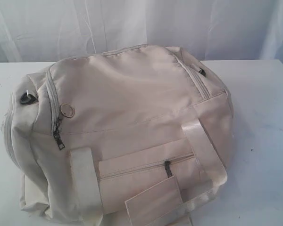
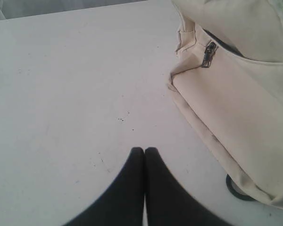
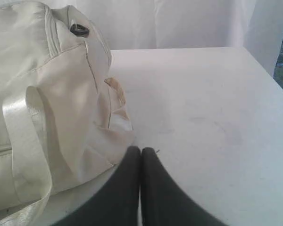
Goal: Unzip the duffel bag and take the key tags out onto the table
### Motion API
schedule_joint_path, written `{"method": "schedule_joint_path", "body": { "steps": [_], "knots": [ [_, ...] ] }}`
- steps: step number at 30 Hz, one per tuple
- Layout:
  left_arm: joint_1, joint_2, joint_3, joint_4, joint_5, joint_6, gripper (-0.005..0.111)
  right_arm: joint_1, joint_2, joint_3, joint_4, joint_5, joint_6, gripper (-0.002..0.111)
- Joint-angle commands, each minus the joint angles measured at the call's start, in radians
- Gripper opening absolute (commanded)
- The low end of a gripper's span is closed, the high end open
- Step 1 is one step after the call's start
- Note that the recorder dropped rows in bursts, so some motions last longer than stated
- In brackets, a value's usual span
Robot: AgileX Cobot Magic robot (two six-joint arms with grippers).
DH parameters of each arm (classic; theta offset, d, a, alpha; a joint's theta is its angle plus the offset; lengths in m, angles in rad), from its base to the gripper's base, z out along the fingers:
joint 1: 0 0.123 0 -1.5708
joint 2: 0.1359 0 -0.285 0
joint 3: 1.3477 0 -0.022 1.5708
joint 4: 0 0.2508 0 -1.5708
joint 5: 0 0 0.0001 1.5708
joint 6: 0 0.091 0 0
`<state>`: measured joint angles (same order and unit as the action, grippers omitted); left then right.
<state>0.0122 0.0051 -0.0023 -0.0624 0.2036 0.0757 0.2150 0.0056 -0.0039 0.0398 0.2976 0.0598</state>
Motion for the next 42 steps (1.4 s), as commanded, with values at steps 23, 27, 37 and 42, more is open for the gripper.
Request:
{"method": "schedule_joint_path", "body": {
  "steps": [23, 27, 37, 42],
  "knots": [
    [-0.005, -0.005, 0.002, 0.019, -0.04, 0.044, 0.0, -0.006, -0.006, 0.004, -0.007, -0.198, 0.001, 0.0],
    [-0.005, -0.005, 0.002, 0.019, -0.146, 0.064, 0.0, -0.006, -0.006, 0.004, -0.005, -0.233, 0.001, 0.0],
    [-0.005, -0.005, 0.002, -0.046, -0.34, -0.277, 0.0, -0.006, -0.006, 0.004, -0.007, -0.233, 0.001, 0.0],
    [-0.005, -0.005, 0.002, -0.053, -0.43, -0.64, 0.0, -0.006, -0.006, 0.004, -0.007, -0.233, 0.001, 0.0]
  ]
}}
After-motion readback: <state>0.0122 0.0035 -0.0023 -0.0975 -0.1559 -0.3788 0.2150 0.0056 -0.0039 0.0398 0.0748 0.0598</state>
